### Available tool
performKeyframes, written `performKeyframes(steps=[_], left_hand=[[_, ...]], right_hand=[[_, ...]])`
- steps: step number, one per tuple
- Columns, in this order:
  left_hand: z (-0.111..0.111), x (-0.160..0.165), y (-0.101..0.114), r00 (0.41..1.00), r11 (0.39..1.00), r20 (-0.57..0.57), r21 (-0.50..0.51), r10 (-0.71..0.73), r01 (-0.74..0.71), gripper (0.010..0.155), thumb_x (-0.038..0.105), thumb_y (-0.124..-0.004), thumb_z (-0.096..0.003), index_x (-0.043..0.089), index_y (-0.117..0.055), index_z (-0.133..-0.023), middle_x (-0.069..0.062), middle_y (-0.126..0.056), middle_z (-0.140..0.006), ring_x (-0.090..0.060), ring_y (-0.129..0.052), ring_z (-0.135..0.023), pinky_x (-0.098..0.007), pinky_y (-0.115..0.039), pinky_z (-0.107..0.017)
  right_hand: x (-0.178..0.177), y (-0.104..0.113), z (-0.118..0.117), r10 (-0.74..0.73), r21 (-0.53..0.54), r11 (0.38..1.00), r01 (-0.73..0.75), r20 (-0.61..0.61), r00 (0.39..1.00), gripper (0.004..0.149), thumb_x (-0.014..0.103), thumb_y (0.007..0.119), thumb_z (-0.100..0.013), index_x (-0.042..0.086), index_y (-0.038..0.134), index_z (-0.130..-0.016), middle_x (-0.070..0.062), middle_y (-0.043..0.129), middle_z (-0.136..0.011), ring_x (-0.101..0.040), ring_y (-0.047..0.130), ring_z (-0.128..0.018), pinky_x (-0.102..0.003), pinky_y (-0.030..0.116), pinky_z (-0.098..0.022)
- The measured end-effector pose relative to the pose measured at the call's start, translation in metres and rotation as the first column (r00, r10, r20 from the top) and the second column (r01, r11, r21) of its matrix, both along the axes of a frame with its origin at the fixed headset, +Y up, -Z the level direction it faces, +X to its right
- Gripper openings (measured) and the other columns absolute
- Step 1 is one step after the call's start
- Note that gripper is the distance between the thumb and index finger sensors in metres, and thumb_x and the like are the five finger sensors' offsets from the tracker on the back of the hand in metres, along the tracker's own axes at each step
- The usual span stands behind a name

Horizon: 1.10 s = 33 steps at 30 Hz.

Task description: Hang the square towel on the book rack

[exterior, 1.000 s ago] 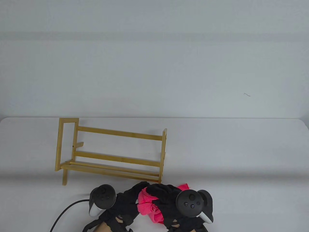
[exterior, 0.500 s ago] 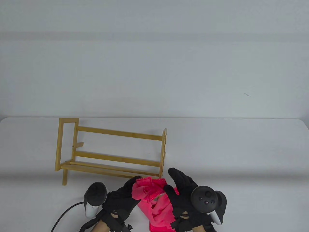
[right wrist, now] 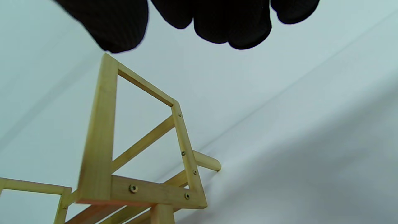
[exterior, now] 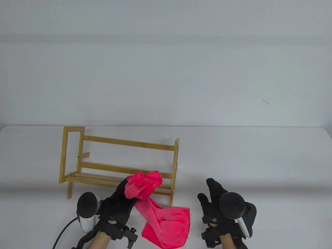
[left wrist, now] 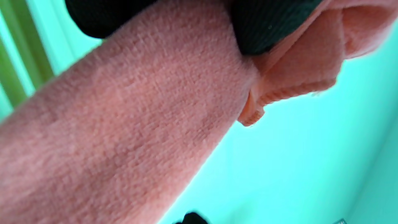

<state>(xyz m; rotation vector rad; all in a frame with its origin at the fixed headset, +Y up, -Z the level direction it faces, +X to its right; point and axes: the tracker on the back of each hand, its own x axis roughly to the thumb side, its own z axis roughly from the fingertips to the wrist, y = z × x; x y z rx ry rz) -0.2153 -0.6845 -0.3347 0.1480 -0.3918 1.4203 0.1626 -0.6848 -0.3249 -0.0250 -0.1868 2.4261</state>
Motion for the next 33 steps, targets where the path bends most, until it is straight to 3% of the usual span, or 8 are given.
performKeyframes(steps=[6, 16, 33], left_hand=[[-0.012, -0.023, 0.014, 0.991, 0.999, -0.127, 0.020, 0.051, -0.049, 0.064, 0.039, -0.078, -0.0543, 0.009, -0.050, -0.104, -0.016, -0.080, -0.083, -0.034, -0.086, -0.073, -0.055, -0.069, -0.059], [-0.039, -0.042, 0.032, 0.973, 0.999, -0.227, -0.007, 0.035, -0.037, 0.065, 0.038, -0.079, -0.0542, 0.008, -0.050, -0.103, -0.016, -0.080, -0.082, -0.034, -0.086, -0.073, -0.055, -0.069, -0.059], [-0.099, -0.026, 0.055, 0.944, 0.997, -0.322, -0.043, -0.078, 0.068, 0.065, 0.038, -0.079, -0.0539, 0.007, -0.051, -0.103, -0.016, -0.081, -0.082, -0.034, -0.087, -0.072, -0.055, -0.069, -0.058]], right_hand=[[0.000, -0.002, -0.001, 0.015, -0.024, 1.000, -0.015, -0.001, 1.000, 0.069, 0.045, 0.074, -0.046, 0.022, 0.042, -0.102, -0.006, 0.050, -0.104, -0.032, 0.062, -0.095, -0.055, 0.046, -0.072], [0.002, -0.002, -0.001, 0.021, -0.028, 0.999, -0.021, 0.008, 1.000, 0.069, 0.045, 0.074, -0.047, 0.022, 0.042, -0.102, -0.007, 0.049, -0.104, -0.032, 0.062, -0.096, -0.055, 0.046, -0.072], [0.005, -0.002, 0.001, 0.029, -0.052, 0.998, -0.028, 0.032, 0.999, 0.069, 0.046, 0.074, -0.047, 0.022, 0.041, -0.102, -0.007, 0.049, -0.104, -0.032, 0.062, -0.096, -0.055, 0.047, -0.072]])
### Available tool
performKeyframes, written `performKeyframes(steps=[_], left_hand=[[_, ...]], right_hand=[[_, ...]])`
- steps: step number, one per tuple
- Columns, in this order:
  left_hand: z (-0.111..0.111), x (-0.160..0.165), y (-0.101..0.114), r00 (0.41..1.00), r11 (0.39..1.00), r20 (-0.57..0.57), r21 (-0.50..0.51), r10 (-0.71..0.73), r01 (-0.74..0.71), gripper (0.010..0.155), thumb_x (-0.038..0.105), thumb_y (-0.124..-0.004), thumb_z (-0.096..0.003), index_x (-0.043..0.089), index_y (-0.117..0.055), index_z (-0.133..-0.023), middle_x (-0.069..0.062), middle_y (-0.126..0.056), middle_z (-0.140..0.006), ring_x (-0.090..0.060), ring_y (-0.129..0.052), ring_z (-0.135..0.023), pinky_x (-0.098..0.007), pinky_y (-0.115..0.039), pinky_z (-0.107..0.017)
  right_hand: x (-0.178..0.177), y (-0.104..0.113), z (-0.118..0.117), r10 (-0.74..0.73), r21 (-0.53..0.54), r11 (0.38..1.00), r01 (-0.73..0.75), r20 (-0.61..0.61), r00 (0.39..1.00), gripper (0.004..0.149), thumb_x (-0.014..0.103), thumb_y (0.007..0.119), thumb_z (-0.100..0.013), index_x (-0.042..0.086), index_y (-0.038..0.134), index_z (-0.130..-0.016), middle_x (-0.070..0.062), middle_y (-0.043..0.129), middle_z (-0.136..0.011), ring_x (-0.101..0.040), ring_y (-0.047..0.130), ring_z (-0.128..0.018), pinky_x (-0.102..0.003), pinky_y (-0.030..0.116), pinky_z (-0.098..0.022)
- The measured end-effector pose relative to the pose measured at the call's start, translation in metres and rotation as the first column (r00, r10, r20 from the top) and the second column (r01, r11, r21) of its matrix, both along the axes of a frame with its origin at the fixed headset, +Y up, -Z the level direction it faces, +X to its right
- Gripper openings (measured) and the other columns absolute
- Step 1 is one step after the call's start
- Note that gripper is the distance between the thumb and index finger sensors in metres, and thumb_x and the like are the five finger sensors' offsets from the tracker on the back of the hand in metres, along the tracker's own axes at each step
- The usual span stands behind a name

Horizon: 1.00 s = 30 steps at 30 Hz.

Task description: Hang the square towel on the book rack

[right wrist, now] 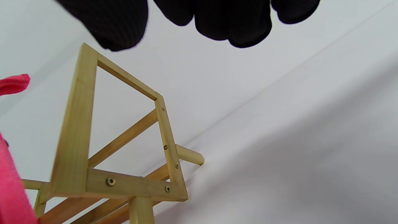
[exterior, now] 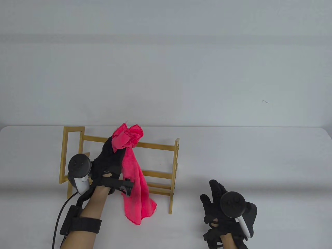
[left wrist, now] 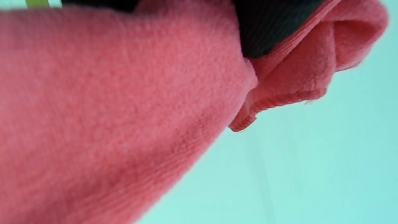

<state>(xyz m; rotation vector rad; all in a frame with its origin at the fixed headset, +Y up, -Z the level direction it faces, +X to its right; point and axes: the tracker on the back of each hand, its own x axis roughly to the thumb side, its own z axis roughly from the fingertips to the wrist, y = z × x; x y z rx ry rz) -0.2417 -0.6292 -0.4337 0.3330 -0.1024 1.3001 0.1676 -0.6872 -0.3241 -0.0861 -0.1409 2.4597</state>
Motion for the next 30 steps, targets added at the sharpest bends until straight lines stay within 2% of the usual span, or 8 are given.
performKeyframes(steps=[10, 20, 30], left_hand=[[-0.037, 0.015, 0.003, 0.996, 0.995, -0.048, -0.071, -0.078, 0.074, 0.065, 0.038, -0.080, -0.0535, 0.007, -0.051, -0.103, -0.017, -0.080, -0.082, -0.035, -0.086, -0.072, -0.055, -0.069, -0.058], [-0.079, 0.034, -0.005, 0.980, 0.970, -0.097, -0.185, -0.176, 0.156, 0.066, 0.038, -0.080, -0.0532, 0.007, -0.051, -0.103, -0.016, -0.080, -0.082, -0.035, -0.086, -0.072, -0.055, -0.069, -0.058], [-0.103, 0.060, -0.018, 0.936, 0.916, -0.112, -0.272, -0.333, 0.294, 0.066, 0.039, -0.081, -0.0525, 0.007, -0.052, -0.103, -0.016, -0.081, -0.081, -0.034, -0.087, -0.071, -0.055, -0.070, -0.058]], right_hand=[[0.002, 0.000, 0.001, 0.005, -0.011, 1.000, -0.005, 0.014, 1.000, 0.069, 0.046, 0.074, -0.047, 0.022, 0.040, -0.102, -0.007, 0.048, -0.104, -0.032, 0.062, -0.096, -0.055, 0.047, -0.072], [0.005, -0.001, 0.000, 0.015, -0.029, 0.999, -0.015, 0.024, 1.000, 0.069, 0.046, 0.073, -0.047, 0.022, 0.040, -0.103, -0.007, 0.048, -0.104, -0.032, 0.062, -0.096, -0.055, 0.047, -0.072], [0.003, 0.000, 0.000, 0.029, -0.044, 0.999, -0.028, 0.014, 0.999, 0.069, 0.046, 0.073, -0.047, 0.022, 0.040, -0.103, -0.007, 0.047, -0.105, -0.032, 0.062, -0.096, -0.055, 0.047, -0.072]])
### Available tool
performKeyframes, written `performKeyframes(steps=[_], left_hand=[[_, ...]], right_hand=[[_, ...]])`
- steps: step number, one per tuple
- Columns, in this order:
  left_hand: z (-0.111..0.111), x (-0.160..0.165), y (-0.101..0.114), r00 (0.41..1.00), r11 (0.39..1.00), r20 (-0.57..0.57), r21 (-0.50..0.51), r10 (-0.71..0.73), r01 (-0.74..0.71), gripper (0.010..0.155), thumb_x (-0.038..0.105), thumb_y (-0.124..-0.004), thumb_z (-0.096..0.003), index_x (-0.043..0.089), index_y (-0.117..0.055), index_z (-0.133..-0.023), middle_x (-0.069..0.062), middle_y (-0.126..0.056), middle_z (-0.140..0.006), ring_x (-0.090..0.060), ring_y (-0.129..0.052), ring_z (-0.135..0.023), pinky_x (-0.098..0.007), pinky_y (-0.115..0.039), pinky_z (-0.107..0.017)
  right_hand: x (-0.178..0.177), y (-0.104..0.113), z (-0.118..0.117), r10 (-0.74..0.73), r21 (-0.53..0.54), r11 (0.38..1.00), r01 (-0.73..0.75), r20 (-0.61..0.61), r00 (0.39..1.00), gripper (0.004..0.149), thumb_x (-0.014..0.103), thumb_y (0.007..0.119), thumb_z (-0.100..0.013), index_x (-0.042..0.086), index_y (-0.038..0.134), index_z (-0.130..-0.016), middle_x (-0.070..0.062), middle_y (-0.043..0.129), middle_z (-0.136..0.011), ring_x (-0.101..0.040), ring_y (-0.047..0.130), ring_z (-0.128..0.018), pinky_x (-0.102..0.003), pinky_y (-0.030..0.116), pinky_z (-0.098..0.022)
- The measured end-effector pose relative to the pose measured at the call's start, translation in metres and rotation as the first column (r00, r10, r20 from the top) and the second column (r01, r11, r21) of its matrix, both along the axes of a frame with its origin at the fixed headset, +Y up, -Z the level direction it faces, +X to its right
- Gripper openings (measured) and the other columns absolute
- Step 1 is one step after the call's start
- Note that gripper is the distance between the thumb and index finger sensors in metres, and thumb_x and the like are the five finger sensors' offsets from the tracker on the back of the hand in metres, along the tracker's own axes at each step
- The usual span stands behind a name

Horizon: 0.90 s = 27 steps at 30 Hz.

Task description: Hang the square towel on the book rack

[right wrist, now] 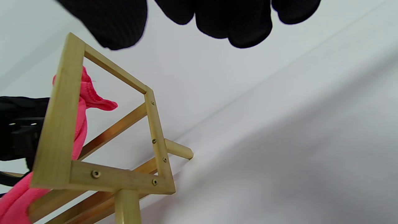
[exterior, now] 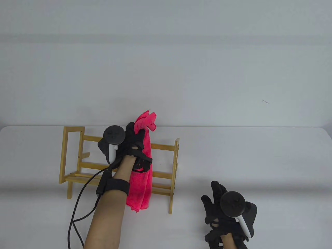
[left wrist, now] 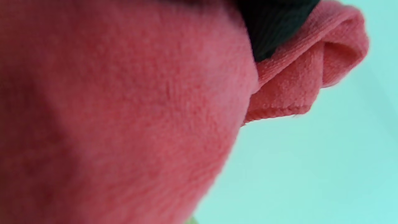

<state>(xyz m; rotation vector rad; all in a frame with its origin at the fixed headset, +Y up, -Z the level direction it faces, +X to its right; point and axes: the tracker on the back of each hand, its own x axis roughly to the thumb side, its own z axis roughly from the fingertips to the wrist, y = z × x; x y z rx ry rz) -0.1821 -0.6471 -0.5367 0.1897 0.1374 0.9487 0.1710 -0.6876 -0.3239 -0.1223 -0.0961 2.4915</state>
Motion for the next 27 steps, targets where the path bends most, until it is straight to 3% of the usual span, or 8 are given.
performKeyframes(steps=[17, 27], left_hand=[[-0.007, 0.017, -0.005, 0.989, 0.989, -0.046, -0.060, -0.140, 0.137, 0.071, 0.043, -0.087, -0.0496, 0.010, -0.055, -0.103, -0.015, -0.081, -0.083, -0.034, -0.087, -0.070, -0.054, -0.070, -0.057], [-0.001, 0.017, 0.001, 0.996, 0.995, -0.020, -0.042, -0.087, 0.086, 0.070, 0.043, -0.086, -0.0508, 0.011, -0.053, -0.104, -0.018, -0.069, -0.095, -0.040, -0.078, -0.081, -0.056, -0.065, -0.062]], right_hand=[[-0.001, 0.001, -0.001, 0.008, -0.014, 1.000, -0.008, -0.007, 1.000, 0.069, 0.046, 0.073, -0.047, 0.022, 0.040, -0.103, -0.007, 0.046, -0.105, -0.032, 0.062, -0.096, -0.055, 0.047, -0.072], [-0.001, 0.001, -0.001, 0.008, -0.024, 1.000, -0.008, -0.008, 1.000, 0.069, 0.046, 0.073, -0.047, 0.022, 0.040, -0.103, -0.007, 0.046, -0.105, -0.032, 0.062, -0.096, -0.055, 0.047, -0.072]])
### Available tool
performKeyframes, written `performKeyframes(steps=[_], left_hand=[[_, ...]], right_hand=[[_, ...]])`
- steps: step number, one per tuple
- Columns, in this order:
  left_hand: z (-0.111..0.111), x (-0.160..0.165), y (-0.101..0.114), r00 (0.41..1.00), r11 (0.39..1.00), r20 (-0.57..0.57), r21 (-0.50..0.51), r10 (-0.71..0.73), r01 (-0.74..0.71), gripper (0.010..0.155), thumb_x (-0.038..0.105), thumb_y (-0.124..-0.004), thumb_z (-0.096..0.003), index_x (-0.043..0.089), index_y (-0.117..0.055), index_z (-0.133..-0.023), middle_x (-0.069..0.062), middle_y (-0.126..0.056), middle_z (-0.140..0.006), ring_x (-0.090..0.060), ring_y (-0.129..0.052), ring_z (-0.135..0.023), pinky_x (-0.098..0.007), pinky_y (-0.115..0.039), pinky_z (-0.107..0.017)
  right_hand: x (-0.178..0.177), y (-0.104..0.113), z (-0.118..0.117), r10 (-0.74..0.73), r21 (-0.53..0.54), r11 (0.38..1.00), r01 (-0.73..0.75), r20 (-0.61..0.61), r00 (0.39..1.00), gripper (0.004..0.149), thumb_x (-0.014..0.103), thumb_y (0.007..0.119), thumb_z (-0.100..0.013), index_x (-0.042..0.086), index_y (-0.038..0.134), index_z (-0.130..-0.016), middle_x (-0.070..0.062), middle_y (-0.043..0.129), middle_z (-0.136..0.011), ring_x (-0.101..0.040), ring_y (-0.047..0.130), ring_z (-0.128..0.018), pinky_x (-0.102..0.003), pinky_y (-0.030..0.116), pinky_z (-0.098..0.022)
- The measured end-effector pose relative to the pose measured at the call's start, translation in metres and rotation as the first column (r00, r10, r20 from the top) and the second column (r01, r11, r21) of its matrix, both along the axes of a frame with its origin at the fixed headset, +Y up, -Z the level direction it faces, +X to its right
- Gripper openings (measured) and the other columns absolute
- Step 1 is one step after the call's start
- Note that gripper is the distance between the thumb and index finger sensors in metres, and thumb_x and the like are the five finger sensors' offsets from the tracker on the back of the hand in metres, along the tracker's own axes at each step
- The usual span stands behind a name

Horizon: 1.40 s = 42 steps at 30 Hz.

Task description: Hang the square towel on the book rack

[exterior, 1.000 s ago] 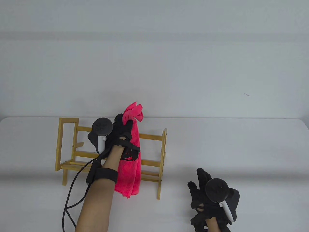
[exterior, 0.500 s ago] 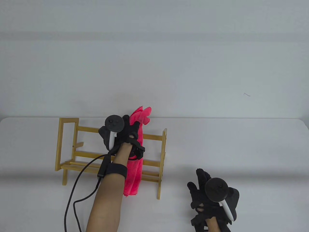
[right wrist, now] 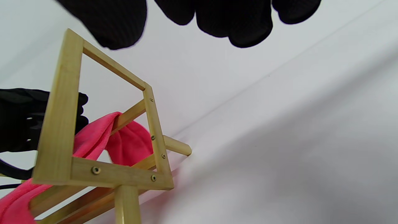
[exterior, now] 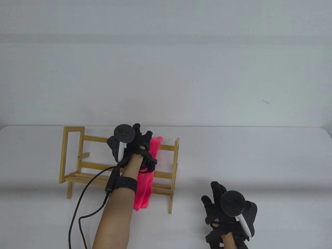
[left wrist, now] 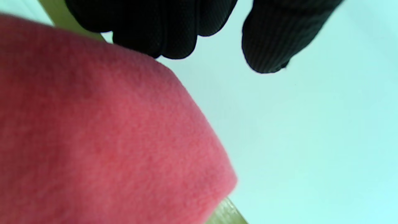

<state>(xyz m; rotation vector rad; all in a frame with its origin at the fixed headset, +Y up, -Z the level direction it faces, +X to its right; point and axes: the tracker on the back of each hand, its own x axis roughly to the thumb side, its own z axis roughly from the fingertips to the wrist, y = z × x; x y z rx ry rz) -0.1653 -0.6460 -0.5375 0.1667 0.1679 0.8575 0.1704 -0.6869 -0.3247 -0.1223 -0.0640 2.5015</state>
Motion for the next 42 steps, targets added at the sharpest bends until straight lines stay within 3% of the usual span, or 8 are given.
performKeyframes(steps=[10, 25, 42], left_hand=[[0.024, -0.004, 0.027, 0.999, 0.997, 0.040, 0.078, 0.014, -0.017, 0.063, 0.042, -0.082, -0.0528, 0.011, -0.058, -0.103, -0.020, -0.065, -0.097, -0.043, -0.073, -0.085, -0.057, -0.063, -0.063], [0.085, -0.030, 0.065, 0.994, 0.976, 0.109, 0.217, 0.014, -0.037, 0.062, 0.040, -0.078, -0.0546, 0.010, -0.054, -0.104, -0.021, -0.061, -0.099, -0.044, -0.069, -0.087, -0.057, -0.062, -0.063], [0.152, -0.056, 0.062, 0.981, 0.957, 0.192, 0.289, -0.023, -0.033, 0.061, 0.040, -0.077, -0.0552, 0.010, -0.055, -0.104, -0.022, -0.056, -0.101, -0.045, -0.064, -0.090, -0.057, -0.060, -0.064]], right_hand=[[-0.001, 0.000, 0.000, -0.005, -0.004, 1.000, 0.004, -0.008, 1.000, 0.069, 0.046, 0.073, -0.047, 0.022, 0.040, -0.103, -0.007, 0.046, -0.105, -0.033, 0.061, -0.096, -0.055, 0.047, -0.072], [-0.004, -0.003, 0.000, -0.028, -0.016, 0.999, 0.028, -0.026, 0.999, 0.069, 0.047, 0.073, -0.047, 0.022, 0.040, -0.103, -0.007, 0.045, -0.106, -0.033, 0.060, -0.097, -0.055, 0.046, -0.072], [-0.008, -0.004, -0.001, -0.031, -0.029, 0.999, 0.029, -0.052, 0.998, 0.070, 0.047, 0.073, -0.047, 0.022, 0.040, -0.103, -0.007, 0.044, -0.106, -0.033, 0.059, -0.098, -0.055, 0.045, -0.072]])
